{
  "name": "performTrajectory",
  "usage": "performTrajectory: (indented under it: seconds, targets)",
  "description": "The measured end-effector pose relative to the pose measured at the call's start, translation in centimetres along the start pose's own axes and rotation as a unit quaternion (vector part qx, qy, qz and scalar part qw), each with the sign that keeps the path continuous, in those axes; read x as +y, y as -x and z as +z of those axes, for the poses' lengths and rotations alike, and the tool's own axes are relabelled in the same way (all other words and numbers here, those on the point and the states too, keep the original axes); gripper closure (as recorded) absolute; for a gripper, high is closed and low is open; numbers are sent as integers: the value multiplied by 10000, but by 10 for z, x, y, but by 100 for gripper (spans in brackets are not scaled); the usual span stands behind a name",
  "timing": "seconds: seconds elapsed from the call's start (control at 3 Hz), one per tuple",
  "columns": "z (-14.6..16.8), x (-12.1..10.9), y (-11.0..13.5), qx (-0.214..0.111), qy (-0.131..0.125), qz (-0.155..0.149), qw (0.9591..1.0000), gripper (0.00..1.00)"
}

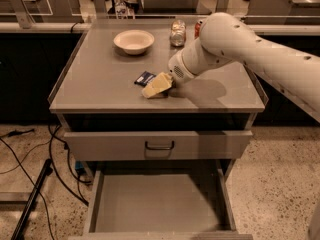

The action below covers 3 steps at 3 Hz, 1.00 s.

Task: Place rxbar blueberry into middle drawer

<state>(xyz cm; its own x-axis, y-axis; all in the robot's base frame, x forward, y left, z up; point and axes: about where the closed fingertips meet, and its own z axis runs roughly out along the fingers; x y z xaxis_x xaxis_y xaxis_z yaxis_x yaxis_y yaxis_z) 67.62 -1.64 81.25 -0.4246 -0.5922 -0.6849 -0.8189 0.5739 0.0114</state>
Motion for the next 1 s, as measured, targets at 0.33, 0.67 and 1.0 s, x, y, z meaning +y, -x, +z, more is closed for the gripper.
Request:
performTrajectory:
  seconds: [0.33, 0.67, 1.0]
  targets:
    - [-6, 0, 6, 0, 0, 0, 10000, 81]
    - [-10, 0, 9, -1, -2, -3, 10000, 100]
    - [-20, 3, 19, -95, -109, -148, 9998, 100]
